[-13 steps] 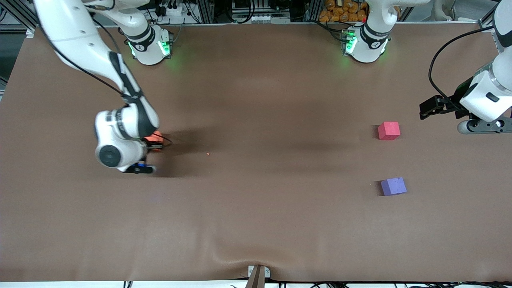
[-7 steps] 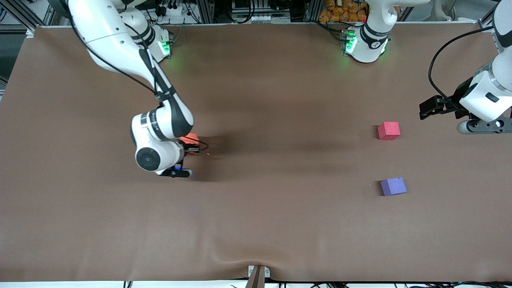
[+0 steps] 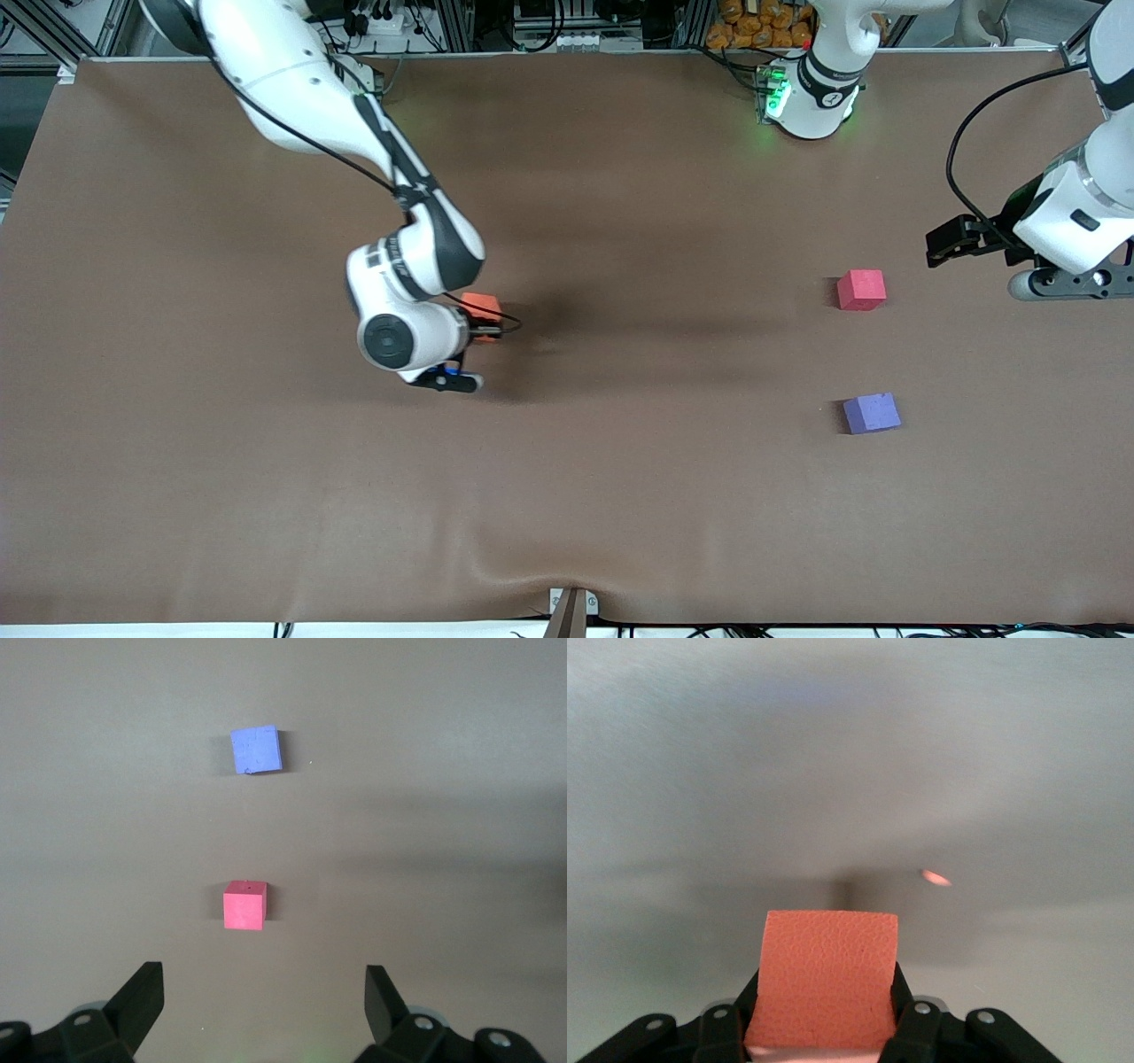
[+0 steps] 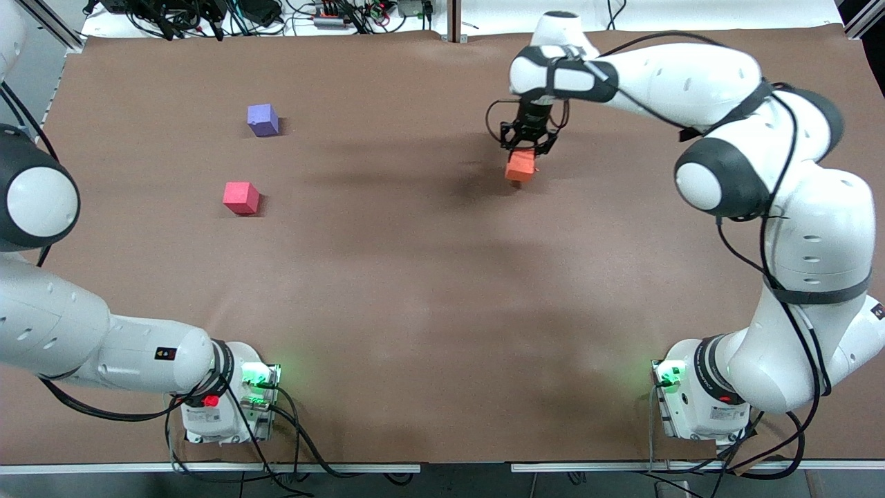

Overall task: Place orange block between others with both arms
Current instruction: 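Carry the orange cube with the right gripper toward the table middle, then release the orange cube mid-table with the right gripper while the left gripper approaches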

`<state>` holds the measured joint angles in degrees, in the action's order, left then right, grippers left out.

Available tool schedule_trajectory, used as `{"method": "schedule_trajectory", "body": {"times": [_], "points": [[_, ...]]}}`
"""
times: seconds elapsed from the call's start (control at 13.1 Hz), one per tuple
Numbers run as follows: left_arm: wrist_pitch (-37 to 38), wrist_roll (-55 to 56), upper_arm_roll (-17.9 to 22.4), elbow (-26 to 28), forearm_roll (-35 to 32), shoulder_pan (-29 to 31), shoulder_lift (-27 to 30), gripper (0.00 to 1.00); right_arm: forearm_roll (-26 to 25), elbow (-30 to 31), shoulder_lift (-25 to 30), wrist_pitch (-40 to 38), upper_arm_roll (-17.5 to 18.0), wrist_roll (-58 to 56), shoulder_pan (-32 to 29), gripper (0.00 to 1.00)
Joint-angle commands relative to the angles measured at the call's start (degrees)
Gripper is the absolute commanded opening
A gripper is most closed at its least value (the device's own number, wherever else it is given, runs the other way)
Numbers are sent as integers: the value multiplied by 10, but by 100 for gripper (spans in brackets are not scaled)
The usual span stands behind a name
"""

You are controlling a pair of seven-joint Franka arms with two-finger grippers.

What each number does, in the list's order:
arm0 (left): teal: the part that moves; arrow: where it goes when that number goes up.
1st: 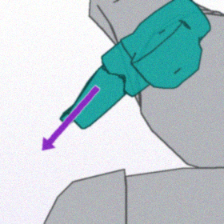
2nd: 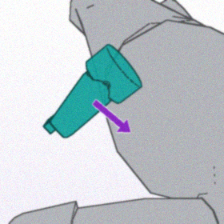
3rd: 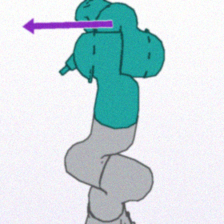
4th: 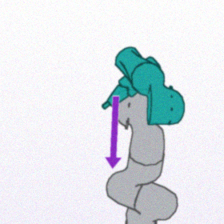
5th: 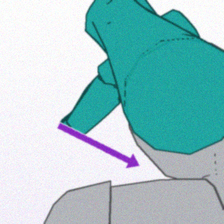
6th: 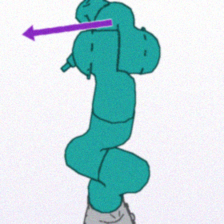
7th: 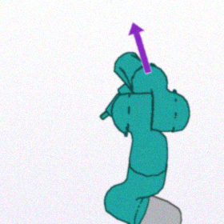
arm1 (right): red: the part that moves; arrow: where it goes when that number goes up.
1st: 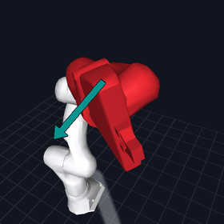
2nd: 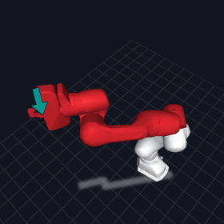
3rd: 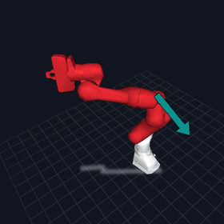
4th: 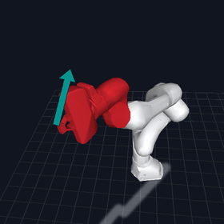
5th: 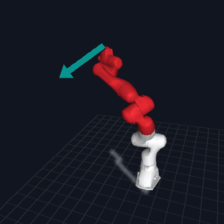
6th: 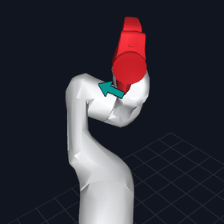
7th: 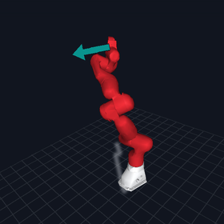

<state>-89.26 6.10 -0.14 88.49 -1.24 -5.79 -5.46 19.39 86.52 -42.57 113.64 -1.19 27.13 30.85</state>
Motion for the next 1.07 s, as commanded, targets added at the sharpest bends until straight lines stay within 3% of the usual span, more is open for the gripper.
{"method": "schedule_trajectory", "body": {"times": [0.0,0.08,0.15,0.23,0.31,0.53,0.69,0.84,0.99], "points": [[-13,8,-3,-6,-4,-12,-9,100,10,-39,-43,27,-6,16,22,0],[-14,10,-3,-9,-4,-13,-16,100,9,-45,-47,30,-6,16,22,0],[-20,11,-3,-9,-3,-16,-23,100,10,-51,-51,31,-6,14,21,17],[-25,13,-4,-9,-3,-18,-25,100,11,-55,-52,32,-6,17,22,78],[-32,18,-4,-9,-3,-24,-30,100,8,-56,-52,40,-6,17,30,100],[-57,26,-6,-10,-3,-38,-60,100,7,-73,-48,30,-7,15,26,100],[-71,30,-7,-14,-3,-52,-85,100,6,-99,-45,-16,-9,15,23,100],[-79,44,-5,-41,-6,-93,-122,100,5,-148,-36,-97,-33,16,15,100],[-79,78,-4,-80,-10,-133,-171,100,3,-149,-3,-141,-72,13,11,100]]}}
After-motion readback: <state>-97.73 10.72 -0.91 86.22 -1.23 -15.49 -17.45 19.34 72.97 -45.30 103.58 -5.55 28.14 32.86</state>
